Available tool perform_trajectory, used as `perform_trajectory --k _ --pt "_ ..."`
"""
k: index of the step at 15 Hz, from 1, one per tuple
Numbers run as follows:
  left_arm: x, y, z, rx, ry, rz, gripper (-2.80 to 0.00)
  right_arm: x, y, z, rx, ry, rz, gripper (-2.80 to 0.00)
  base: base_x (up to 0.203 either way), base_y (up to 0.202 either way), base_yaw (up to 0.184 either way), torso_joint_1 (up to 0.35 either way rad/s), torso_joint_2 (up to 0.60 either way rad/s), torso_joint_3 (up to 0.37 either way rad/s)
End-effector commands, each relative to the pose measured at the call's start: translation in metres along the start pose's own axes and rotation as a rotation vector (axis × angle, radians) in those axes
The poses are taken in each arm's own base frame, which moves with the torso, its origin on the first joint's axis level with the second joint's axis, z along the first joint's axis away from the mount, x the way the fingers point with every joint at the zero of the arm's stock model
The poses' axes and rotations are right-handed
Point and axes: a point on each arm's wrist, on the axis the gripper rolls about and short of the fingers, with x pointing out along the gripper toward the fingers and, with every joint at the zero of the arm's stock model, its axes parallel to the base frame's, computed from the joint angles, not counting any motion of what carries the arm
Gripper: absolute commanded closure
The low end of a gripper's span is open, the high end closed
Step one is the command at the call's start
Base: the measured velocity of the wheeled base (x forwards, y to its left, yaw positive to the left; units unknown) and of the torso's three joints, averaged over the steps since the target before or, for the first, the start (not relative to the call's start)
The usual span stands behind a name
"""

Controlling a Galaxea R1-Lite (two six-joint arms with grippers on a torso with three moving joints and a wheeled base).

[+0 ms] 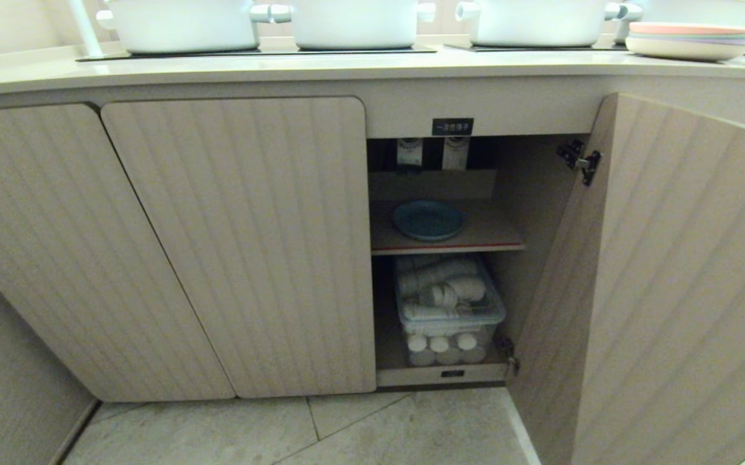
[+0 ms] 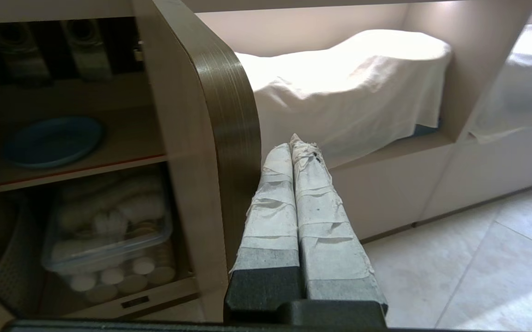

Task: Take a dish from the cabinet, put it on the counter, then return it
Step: Close the cabinet door

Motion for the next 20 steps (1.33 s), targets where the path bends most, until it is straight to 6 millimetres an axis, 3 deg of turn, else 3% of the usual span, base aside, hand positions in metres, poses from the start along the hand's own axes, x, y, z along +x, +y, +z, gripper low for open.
perform_trajectory --k 1,12,20 --pt "0.0 0.0 0.0 0.0 0.0 0.0 0.0 0.0 0.002 0.0 0.004 -0.001 0.034 0.0 0.0 0.0 0.0 0.0 0.0 0.0" --pt "0.0 0.0 0.0 0.0 0.0 -0.001 0.0 -0.002 0.015 0.001 0.089 0.014 0.255 0.0 0.0 0.0 0.0 0.0 0.0 0.0" --pt "0.0 0.0 0.0 0.0 0.0 0.0 0.0 0.007 0.027 -0.007 0.133 0.118 0.354 0.0 0.0 0.0 0.0 0.0 0.0 0.0"
